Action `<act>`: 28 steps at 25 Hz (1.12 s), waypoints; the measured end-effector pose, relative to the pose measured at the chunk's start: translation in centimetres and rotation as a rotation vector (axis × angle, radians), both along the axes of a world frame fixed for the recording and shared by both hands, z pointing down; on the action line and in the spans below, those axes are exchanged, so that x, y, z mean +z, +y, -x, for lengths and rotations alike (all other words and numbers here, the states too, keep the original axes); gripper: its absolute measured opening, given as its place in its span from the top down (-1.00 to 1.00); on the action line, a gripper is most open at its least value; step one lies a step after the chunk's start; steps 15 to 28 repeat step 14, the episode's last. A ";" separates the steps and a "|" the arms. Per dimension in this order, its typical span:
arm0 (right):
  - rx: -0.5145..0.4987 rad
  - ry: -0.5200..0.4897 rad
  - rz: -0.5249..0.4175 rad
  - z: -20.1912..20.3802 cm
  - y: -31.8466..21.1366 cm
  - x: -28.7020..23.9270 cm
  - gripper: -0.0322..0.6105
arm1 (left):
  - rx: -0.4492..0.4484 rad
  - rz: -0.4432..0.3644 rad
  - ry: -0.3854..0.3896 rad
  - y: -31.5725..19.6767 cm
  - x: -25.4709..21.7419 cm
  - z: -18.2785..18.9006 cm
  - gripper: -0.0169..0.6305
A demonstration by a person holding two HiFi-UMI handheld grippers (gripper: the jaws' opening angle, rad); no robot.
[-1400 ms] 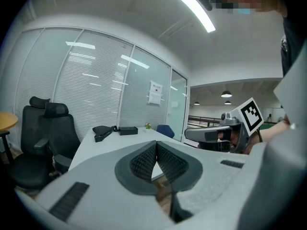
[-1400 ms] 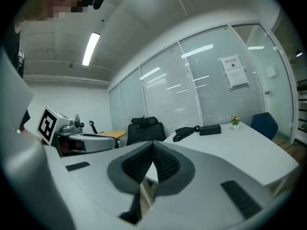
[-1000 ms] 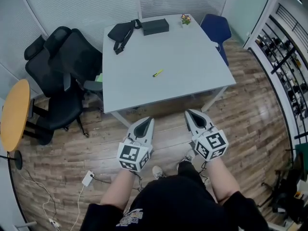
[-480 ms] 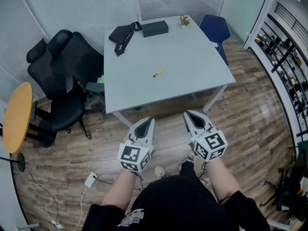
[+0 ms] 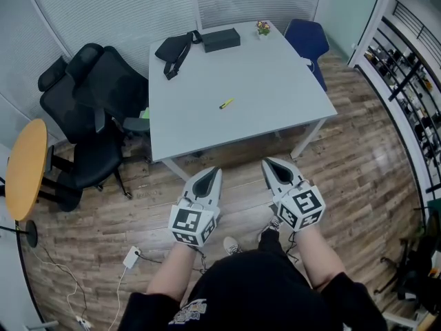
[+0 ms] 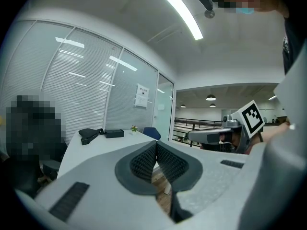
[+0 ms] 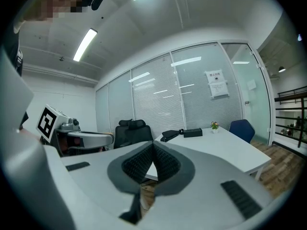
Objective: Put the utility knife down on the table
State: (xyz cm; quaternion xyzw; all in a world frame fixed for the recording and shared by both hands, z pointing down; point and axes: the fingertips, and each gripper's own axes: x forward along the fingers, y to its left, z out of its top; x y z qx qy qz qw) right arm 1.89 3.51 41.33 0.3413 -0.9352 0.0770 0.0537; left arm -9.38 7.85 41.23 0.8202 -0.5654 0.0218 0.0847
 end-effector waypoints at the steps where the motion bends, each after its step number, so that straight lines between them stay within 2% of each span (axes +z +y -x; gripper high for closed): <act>1: -0.001 0.000 0.001 0.0 0.0 0.0 0.89 | 0.001 0.001 0.001 0.0 0.1 0.0 0.93; 28: -0.011 0.004 0.001 0.3 0.6 0.2 0.89 | 0.004 0.002 -0.006 0.6 0.1 -0.1 0.93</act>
